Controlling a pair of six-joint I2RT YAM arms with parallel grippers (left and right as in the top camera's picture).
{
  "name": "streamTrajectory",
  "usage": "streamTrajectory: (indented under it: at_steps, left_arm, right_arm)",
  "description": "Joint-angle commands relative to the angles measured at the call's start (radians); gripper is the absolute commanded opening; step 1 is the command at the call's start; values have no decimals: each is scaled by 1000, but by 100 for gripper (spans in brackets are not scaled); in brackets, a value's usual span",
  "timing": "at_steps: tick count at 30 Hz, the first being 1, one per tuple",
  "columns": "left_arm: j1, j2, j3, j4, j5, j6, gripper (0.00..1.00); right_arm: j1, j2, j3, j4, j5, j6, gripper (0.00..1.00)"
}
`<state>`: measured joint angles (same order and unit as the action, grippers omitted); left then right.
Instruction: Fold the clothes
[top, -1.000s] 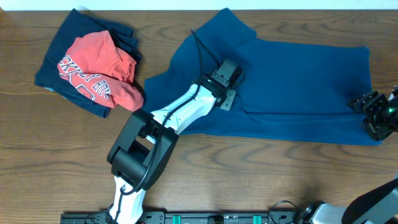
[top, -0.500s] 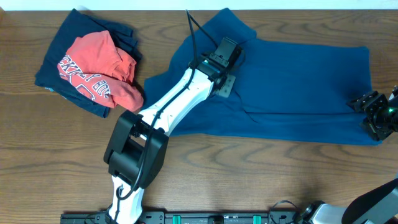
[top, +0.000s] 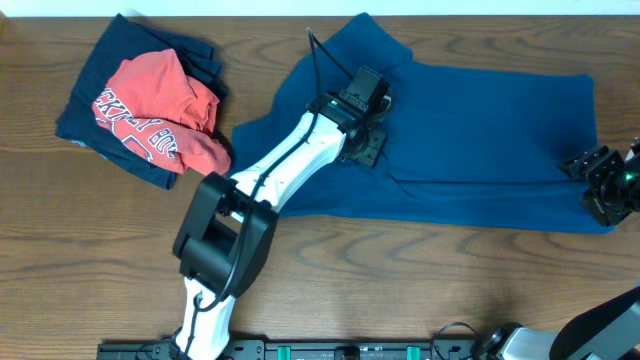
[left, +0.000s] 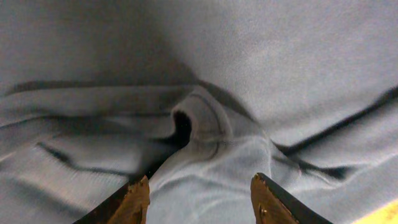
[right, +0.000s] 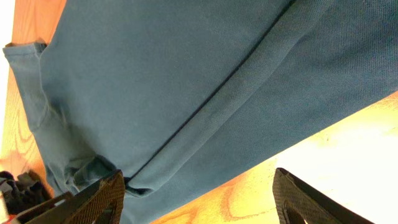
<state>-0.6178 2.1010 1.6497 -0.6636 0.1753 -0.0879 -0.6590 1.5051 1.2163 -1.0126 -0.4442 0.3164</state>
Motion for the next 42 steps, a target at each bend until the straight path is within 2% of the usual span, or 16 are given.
streamTrajectory:
  at_steps: [1, 6, 7, 14, 17, 18, 21, 22, 31, 37, 42]
  left_arm:
    - [0, 46, -11, 19, 23, 29, 50]
    - [-1, 50, -11, 65, 24, 36, 12]
    - [-1, 50, -11, 80, 24, 36, 7]
    - [-2, 50, -11, 178, 23, 47, 6]
    - [-3, 50, -11, 225, 23, 47, 7]
    - [-5, 50, -10, 228, 24, 45, 10]
    - [-7, 44, -8, 175, 24, 37, 46]
    - [-7, 42, -8, 154, 23, 37, 50]
    - [-6, 51, -8, 100, -13, 35, 50]
    - [-7, 69, -8, 91, -11, 32, 45]
    - [-5, 68, -8, 113, -91, 32, 50]
  right_arm:
    - [6, -1, 12, -1, 3, -15, 75]
    - [6, -1, 12, -2, 3, -15, 74]
    - [6, -1, 12, -2, 3, -15, 74]
    - [6, -1, 12, -2, 3, -15, 74]
    - [6, -1, 12, -2, 3, -15, 74]
    - [6, -1, 12, -2, 3, -15, 74]
    - [6, -1, 12, -5, 3, -15, 74]
    - [6, -1, 12, -6, 3, -15, 74]
    - [6, -1, 12, -4, 3, -15, 74]
    - [6, -1, 12, -9, 3, -15, 74]
    - [6, -1, 12, -9, 3, -14, 74]
